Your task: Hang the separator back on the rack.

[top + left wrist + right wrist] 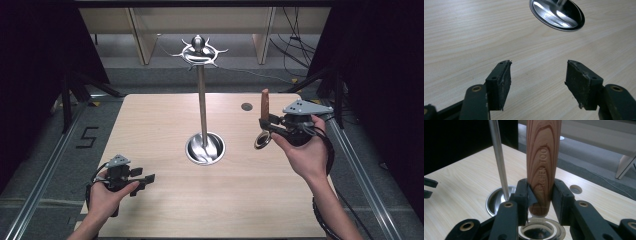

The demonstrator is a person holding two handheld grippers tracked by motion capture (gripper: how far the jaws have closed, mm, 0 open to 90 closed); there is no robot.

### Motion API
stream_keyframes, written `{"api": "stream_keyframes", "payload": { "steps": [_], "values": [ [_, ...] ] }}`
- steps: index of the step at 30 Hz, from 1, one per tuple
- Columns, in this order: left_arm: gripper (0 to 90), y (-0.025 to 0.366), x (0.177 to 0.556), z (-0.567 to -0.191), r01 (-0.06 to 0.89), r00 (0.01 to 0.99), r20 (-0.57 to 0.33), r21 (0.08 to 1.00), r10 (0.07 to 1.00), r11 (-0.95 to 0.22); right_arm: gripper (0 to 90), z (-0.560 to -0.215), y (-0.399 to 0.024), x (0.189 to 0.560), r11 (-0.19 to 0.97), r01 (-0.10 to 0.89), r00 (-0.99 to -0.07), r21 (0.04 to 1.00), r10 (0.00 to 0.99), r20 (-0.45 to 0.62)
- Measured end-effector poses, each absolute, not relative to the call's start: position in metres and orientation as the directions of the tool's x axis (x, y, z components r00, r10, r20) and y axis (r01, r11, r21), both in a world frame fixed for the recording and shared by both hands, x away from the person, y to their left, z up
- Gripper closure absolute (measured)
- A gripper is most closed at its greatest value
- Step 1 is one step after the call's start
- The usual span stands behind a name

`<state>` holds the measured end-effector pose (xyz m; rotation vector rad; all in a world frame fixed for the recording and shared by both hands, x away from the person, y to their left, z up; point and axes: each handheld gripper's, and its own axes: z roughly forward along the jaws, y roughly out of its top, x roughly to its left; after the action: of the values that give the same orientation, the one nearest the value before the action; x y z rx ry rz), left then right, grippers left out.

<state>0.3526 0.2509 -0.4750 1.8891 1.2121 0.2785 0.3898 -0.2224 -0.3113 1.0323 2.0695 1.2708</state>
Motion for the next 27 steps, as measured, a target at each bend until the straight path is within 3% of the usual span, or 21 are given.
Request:
{"api": "stream_keyframes", "payload": {
  "steps": [27],
  "values": [
    [36.3, 0.251, 0.352, -0.474, 0.64, 0.507, -0.244, 0.749, 0.827, -0.171, 68.9, -0.296, -0.208, 0.392, 0.255, 0.294, -0.64, 0.921, 0.768, -0.009]
  ]
}}
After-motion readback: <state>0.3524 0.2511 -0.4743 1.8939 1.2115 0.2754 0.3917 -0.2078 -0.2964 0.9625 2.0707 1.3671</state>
